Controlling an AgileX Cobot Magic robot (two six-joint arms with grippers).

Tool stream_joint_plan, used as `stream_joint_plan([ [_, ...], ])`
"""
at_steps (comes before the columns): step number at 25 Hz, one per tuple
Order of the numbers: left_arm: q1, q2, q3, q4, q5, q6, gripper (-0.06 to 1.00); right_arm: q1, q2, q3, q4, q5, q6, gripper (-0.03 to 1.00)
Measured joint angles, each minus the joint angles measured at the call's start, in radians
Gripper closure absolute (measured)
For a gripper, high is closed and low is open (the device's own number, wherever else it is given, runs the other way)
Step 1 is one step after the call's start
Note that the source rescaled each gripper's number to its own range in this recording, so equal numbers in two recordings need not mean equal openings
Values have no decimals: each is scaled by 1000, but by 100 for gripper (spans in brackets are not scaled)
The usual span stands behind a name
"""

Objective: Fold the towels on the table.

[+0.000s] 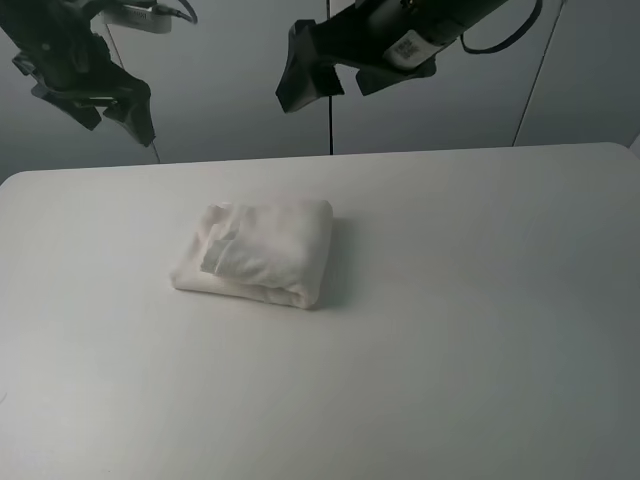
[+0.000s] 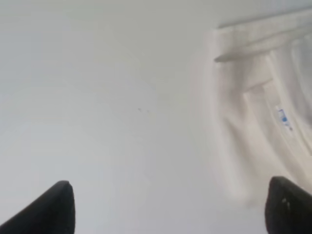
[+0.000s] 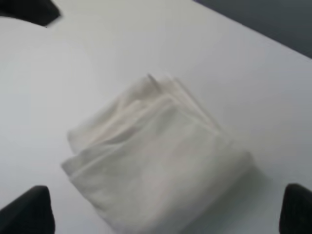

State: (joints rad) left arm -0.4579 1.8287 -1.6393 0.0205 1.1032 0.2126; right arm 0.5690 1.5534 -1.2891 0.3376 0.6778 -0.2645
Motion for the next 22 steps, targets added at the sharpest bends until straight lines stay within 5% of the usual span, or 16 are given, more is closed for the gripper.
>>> stream_joint_plan([
  [9,0,-293,47,44,102,-47,-5,0,-249,56,-394,172,264,-3],
  [22,0,-976,614,60,50,-152,-5,6,-870,488,-428,216,310,-3],
])
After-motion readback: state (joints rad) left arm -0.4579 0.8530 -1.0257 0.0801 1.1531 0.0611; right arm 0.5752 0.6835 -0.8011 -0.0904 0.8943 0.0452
